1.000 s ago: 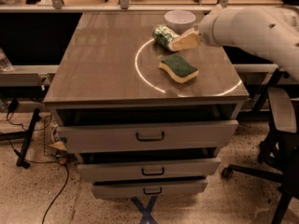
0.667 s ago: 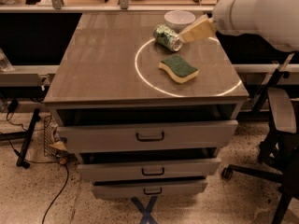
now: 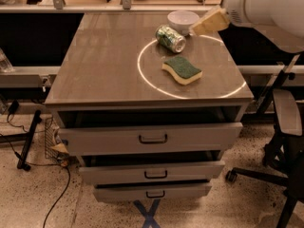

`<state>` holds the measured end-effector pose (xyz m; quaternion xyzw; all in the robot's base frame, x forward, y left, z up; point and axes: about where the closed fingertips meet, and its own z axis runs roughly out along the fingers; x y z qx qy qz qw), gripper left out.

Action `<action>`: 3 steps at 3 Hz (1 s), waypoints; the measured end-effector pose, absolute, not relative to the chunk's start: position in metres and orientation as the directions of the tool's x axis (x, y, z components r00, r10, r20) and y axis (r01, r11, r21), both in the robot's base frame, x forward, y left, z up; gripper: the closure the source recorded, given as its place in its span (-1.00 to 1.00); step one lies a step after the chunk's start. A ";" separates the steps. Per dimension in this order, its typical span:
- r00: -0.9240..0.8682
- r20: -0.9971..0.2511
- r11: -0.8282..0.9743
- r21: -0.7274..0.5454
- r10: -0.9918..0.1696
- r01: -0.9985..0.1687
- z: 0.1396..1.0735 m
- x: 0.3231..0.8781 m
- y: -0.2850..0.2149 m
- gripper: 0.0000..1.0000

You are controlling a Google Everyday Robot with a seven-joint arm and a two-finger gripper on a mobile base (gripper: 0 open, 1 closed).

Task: Move green can near white bowl

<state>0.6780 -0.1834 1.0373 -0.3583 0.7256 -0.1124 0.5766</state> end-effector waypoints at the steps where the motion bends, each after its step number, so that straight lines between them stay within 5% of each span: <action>1: -0.059 -0.683 0.663 -0.679 -0.728 -0.315 1.070 0.690 -0.232 -1.00; 2: -0.038 -0.625 0.621 -0.764 -0.780 -0.173 1.132 0.695 -0.291 -1.00; 3: -0.024 -0.628 0.624 -0.768 -0.778 -0.144 1.152 0.692 -0.296 -1.00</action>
Offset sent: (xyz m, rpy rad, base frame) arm 0.0213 -0.1869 0.1781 -0.2998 -0.3478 -0.2447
